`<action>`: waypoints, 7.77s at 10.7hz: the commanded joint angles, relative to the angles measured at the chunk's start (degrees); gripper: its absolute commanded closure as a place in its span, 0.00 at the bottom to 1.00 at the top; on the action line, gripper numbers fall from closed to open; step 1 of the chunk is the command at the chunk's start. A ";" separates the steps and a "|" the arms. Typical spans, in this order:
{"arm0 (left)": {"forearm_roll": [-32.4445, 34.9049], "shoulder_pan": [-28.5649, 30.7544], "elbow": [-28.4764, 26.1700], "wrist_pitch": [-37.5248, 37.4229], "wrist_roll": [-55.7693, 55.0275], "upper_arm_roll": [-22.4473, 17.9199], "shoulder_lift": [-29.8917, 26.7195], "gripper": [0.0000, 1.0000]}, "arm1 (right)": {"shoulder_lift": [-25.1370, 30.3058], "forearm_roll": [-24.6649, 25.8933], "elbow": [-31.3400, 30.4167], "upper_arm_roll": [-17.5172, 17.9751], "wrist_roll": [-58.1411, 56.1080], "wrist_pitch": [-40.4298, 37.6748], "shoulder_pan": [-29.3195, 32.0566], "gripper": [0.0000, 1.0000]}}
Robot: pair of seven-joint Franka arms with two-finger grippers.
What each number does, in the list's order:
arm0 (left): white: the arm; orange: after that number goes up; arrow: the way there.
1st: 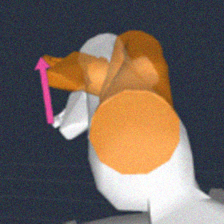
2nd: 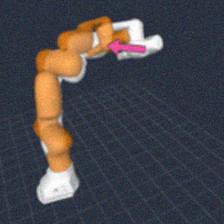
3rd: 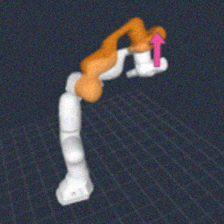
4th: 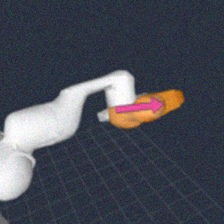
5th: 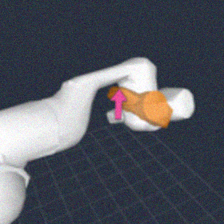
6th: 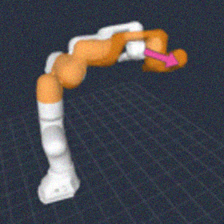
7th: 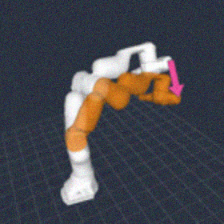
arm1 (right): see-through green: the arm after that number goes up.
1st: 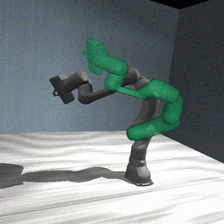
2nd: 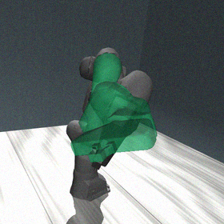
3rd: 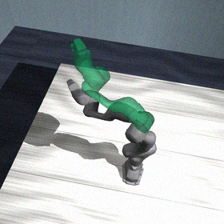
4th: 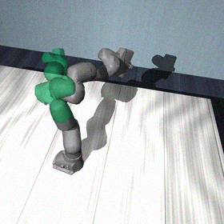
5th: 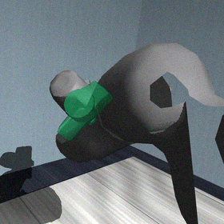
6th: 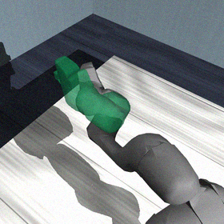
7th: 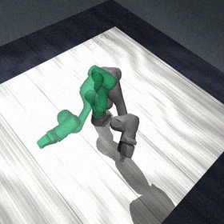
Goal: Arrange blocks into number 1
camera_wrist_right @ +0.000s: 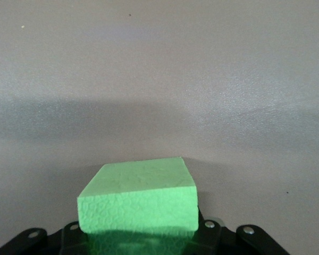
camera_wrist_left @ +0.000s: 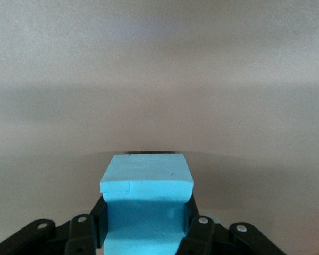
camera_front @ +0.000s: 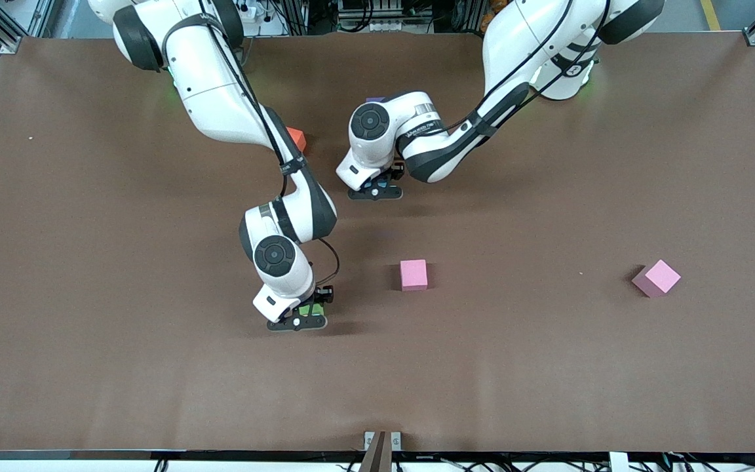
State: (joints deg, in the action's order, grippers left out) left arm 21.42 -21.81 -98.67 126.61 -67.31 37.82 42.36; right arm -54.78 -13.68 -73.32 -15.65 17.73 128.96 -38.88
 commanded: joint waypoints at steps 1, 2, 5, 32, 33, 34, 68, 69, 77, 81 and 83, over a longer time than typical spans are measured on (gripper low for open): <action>2.49 -0.25 -1.34 1.62 -2.03 -0.29 -0.53 1.00 | -0.60 0.58 1.34 0.44 1.43 -0.82 0.30 1.00; 2.49 -0.34 -1.61 1.80 -2.03 -0.29 -0.53 1.00 | -0.60 0.50 1.43 0.44 1.52 -0.82 0.30 1.00; 2.58 -1.13 -1.70 1.89 -3.35 -0.29 -0.53 1.00 | -0.68 0.50 1.34 0.44 1.52 -0.82 0.30 1.00; 1.87 46.67 2.96 -19.63 27.14 17.98 -19.40 0.00 | 17.57 0.85 -22.35 0.00 21.03 -6.46 -22.90 1.00; 1.18 47.55 3.92 -20.86 28.36 18.07 -20.90 0.00 | 20.82 0.85 -27.18 0.09 21.38 -2.70 -23.60 1.00; -0.92 49.13 5.84 -22.70 30.38 18.16 -21.44 0.00 | 23.11 0.59 -31.23 0.18 21.56 1.34 -24.22 1.00; -21.15 15.75 14.30 -43.28 62.57 -38.87 -42.53 0.00 | 36.92 4.09 -29.42 -4.46 -12.53 -12.24 10.94 0.00; -21.07 15.74 14.30 -43.72 63.09 -38.96 -42.71 0.00 | 38.93 8.71 -29.34 4.83 -12.02 -13.72 20.33 0.00; -21.15 15.66 13.77 -44.08 64.41 -39.49 -44.38 0.00 | 53.46 15.44 -15.94 23.38 -13.32 -38.57 40.38 0.00; -21.15 15.66 13.68 -44.87 64.32 -37.65 -44.91 0.00 | 53.81 12.90 -9.23 22.77 -25.54 -45.70 45.36 0.00; -21.24 15.66 13.68 -44.95 64.32 -37.47 -45.00 0.00 | 54.07 10.35 -8.86 22.68 -25.64 -47.31 47.92 0.00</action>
State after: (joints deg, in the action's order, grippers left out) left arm 1.70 -6.23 -84.02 82.28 -4.40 0.42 -1.26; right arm 0.04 -1.36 -84.11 6.34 -6.87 83.46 6.96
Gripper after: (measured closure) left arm 0.000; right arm 0.000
